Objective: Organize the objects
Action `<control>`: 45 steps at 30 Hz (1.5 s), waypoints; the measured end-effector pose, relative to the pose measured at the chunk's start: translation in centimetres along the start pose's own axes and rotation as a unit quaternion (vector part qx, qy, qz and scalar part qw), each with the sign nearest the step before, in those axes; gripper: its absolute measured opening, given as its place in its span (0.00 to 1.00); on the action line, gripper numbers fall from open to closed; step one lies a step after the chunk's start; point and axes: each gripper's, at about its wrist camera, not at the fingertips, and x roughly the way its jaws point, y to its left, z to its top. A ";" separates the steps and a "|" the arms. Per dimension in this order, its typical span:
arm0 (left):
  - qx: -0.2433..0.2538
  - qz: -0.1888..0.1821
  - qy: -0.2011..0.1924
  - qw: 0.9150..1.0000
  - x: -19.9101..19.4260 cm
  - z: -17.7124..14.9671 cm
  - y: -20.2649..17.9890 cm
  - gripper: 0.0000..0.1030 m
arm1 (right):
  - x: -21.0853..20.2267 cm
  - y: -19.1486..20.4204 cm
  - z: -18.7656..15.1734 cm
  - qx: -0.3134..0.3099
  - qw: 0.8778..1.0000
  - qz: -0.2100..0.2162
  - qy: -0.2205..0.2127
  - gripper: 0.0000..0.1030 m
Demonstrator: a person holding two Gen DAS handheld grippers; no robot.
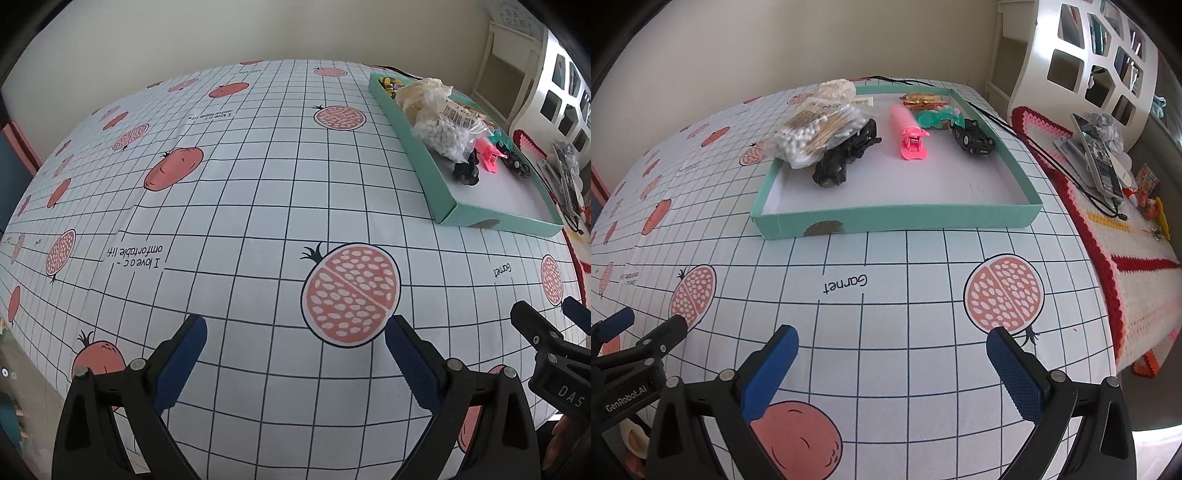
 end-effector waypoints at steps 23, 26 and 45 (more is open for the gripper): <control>-0.005 -0.001 0.007 1.000 0.1 -0.2 0.4 0.94 | 0.4 0.2 -0.3 -0.003 1.000 -0.002 0.003 1.00; -0.007 -0.001 0.008 1.000 0.1 -0.2 0.3 0.94 | 0.4 0.3 -0.3 -0.002 1.000 -0.002 0.003 1.00; -0.008 -0.002 0.009 1.000 0.2 -0.2 0.3 0.94 | 0.3 0.4 -0.3 -0.002 1.000 -0.003 0.004 1.00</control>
